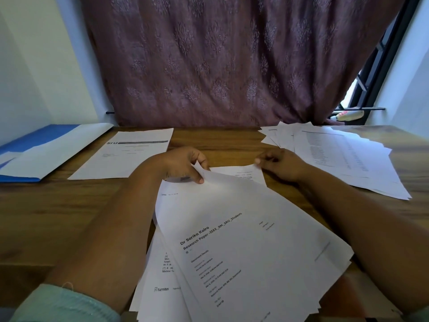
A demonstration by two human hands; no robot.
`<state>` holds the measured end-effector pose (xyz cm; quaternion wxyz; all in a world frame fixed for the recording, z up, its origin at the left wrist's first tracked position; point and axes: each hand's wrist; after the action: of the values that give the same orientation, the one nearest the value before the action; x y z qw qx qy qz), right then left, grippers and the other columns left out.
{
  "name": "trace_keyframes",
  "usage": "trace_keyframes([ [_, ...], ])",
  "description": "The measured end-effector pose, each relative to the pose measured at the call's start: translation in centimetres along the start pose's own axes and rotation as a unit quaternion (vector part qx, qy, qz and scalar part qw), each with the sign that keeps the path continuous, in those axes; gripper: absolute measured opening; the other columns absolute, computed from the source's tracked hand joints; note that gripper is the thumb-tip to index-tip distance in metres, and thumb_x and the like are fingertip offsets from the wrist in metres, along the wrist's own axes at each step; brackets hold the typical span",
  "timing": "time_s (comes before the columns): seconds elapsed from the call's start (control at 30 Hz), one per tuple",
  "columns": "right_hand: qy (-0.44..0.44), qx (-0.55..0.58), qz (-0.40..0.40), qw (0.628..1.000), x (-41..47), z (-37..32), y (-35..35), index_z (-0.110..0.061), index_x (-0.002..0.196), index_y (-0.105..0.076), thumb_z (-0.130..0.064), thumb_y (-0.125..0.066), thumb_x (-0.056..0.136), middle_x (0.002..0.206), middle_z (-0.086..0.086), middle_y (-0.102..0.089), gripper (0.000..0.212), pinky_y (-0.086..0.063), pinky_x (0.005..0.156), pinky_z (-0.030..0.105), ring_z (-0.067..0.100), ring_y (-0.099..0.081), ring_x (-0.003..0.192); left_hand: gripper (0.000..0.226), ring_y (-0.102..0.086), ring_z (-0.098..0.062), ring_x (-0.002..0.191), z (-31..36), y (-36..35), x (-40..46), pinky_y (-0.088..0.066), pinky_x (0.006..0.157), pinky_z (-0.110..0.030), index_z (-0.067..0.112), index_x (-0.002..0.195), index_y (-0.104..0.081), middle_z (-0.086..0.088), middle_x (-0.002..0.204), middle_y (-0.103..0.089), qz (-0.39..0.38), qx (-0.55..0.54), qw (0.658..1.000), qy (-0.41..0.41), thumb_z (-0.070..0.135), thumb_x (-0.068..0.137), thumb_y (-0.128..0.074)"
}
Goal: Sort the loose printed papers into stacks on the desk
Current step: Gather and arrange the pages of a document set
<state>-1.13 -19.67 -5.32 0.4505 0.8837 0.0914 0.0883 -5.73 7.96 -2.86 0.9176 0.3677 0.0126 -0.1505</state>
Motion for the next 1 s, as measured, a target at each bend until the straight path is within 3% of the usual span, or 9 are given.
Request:
trace_keyframes([
  [0.13,0.066,0.002,0.038,0.997,0.1,-0.3,-0.8,-0.02,0.09,-0.064,-0.03,-0.073,0.085,0.079,-0.013,-0.055,0.014,-0.039,0.066,0.01,0.007,-0.052,0.071,0.022,-0.068,-0.026,0.102,0.2,0.1,-0.2,-0.057,0.092,-0.04,0.014,0.087,-0.071,-0.008,0.108,-0.07,0.0,0.006,1.0,0.01,-0.006,0.079,-0.075],
  [0.27,0.069,0.073,0.079,0.992,0.3,-0.3,-0.8,-0.018,0.086,-0.066,-0.026,-0.071,0.087,0.081,-0.006,-0.064,0.01,-0.041,0.064,0.014,0.01,-0.057,0.072,0.04,-0.06,-0.015,0.098,0.4,-0.2,-0.3,-0.051,0.093,-0.034,0.031,0.095,-0.059,0.01,0.103,-0.061,0.006,0.006,1.0,0.022,-0.002,0.08,-0.075],
  [0.37,0.043,0.19,0.055,0.979,-0.1,-0.4,-0.5,-0.011,0.091,-0.068,-0.026,-0.063,0.093,0.09,-0.001,-0.072,0.017,-0.046,0.058,0.014,0.014,-0.067,0.073,0.041,-0.059,-0.023,0.107,0.3,-0.2,-0.4,-0.051,0.097,-0.04,0.031,0.095,-0.057,0.008,0.106,-0.061,0.004,0.004,1.0,0.021,-0.002,0.079,-0.076],
  [0.43,0.033,0.25,0.029,0.967,-0.3,-0.4,-0.3,-0.009,0.093,-0.068,-0.026,-0.06,0.095,0.097,0.003,-0.074,0.019,-0.058,0.07,0.022,0.024,-0.072,0.086,0.041,-0.059,-0.026,0.111,0.2,-0.2,-0.4,-0.052,0.097,-0.041,0.03,0.096,-0.058,0.008,0.106,-0.062,0.007,0.012,1.0,0.021,-0.001,0.077,-0.078],
  [0.5,0.036,0.278,0.016,0.96,-0.3,-0.3,-0.1,-0.008,0.095,-0.069,-0.025,-0.058,0.096,0.099,0.007,-0.073,0.02,-0.056,0.086,0.035,0.03,-0.07,0.093,0.042,-0.059,-0.024,0.11,0.6,-0.2,-0.6,-0.054,0.091,-0.035,0.029,0.099,-0.058,0.012,0.104,-0.061,0.006,0.017,1.0,0.017,-0.001,0.077,-0.078],
  [0.63,0.036,0.352,-0.023,0.935,-0.6,-0.5,0.2,-0.008,0.101,-0.068,-0.022,-0.056,0.096,0.102,0.005,-0.074,0.019,-0.054,0.082,0.028,0.025,-0.07,0.094,0.067,-0.051,-0.014,0.104,1.3,-0.3,-0.9,-0.049,0.085,-0.028,0.033,0.124,-0.041,0.018,0.112,-0.052,0.0,0.012,1.0,0.014,-0.002,0.079,-0.076],
  [0.73,0.024,0.391,-0.045,0.919,-0.7,-0.7,0.3,-0.006,0.105,-0.068,-0.018,-0.056,0.096,0.106,0.004,-0.074,0.019,-0.055,0.091,0.031,0.022,-0.07,0.1,0.051,-0.054,-0.012,0.096,1.2,-0.4,-1.0,-0.048,0.072,-0.019,0.031,0.11,-0.05,0.02,0.104,-0.053,-0.001,0.012,1.0,0.019,-0.002,0.08,-0.075],
  [0.8,0.016,0.407,-0.052,0.912,-0.8,-0.8,0.5,-0.006,0.106,-0.068,-0.017,-0.056,0.096,0.107,0.006,-0.074,0.019,-0.054,0.094,0.034,0.023,-0.07,0.103,0.042,-0.054,-0.009,0.09,1.2,-0.5,-1.0,-0.047,0.073,-0.02,0.031,0.097,-0.053,0.022,0.1,-0.054,0.002,0.022,1.0,0.015,-0.002,0.081,-0.075],
  [1.0,-0.007,0.452,-0.071,0.889,-0.9,-1.0,0.6,-0.003,0.108,-0.067,-0.016,-0.057,0.096,0.111,0.013,-0.072,0.021,-0.048,0.102,0.044,0.029,-0.067,0.109,0.051,-0.055,-0.003,0.09,1.2,-0.4,-0.8,-0.047,0.078,-0.024,0.034,0.104,-0.052,0.023,0.099,-0.056,-0.002,0.027,1.0,0.006,-0.004,0.08,-0.075],
])
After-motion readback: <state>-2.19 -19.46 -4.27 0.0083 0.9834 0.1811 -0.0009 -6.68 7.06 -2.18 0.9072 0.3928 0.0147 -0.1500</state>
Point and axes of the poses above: each hand's wrist, its own x-axis towards the middle knuckle, its own y-axis out of the back of the hand, z = x × y
